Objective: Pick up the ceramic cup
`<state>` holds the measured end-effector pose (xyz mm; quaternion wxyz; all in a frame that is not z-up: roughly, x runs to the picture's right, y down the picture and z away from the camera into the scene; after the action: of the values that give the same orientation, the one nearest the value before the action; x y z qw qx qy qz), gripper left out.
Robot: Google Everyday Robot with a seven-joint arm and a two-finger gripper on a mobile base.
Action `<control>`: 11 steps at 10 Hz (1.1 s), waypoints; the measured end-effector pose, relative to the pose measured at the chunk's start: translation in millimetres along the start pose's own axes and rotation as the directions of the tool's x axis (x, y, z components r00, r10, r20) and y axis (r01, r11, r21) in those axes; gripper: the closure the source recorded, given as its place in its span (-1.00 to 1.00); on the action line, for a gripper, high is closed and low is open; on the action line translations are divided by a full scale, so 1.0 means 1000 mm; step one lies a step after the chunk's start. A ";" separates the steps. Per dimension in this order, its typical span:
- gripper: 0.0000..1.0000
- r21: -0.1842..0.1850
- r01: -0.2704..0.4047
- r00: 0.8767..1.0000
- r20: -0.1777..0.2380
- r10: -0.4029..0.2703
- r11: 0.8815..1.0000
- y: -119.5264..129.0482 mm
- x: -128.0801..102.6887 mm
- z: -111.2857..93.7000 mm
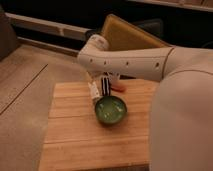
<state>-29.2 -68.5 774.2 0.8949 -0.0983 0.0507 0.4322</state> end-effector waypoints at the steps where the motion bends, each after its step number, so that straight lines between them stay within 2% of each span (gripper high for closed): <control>1: -0.30 -0.007 -0.004 1.000 0.010 0.004 1.000 -0.002 0.001 0.008; 4: -0.30 -0.007 -0.028 0.999 0.030 0.028 1.000 -0.016 0.007 0.018; 8: -0.30 -0.005 -0.036 0.999 0.036 0.036 0.999 -0.013 0.005 0.016; 9: -0.30 -0.002 -0.079 0.995 0.058 0.079 0.997 -0.018 0.000 0.016; 11: -0.30 0.004 -0.150 0.980 0.134 0.148 0.989 -0.040 -0.018 0.017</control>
<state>-8.8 -103.0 799.4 0.8622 -0.0589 0.0011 0.5032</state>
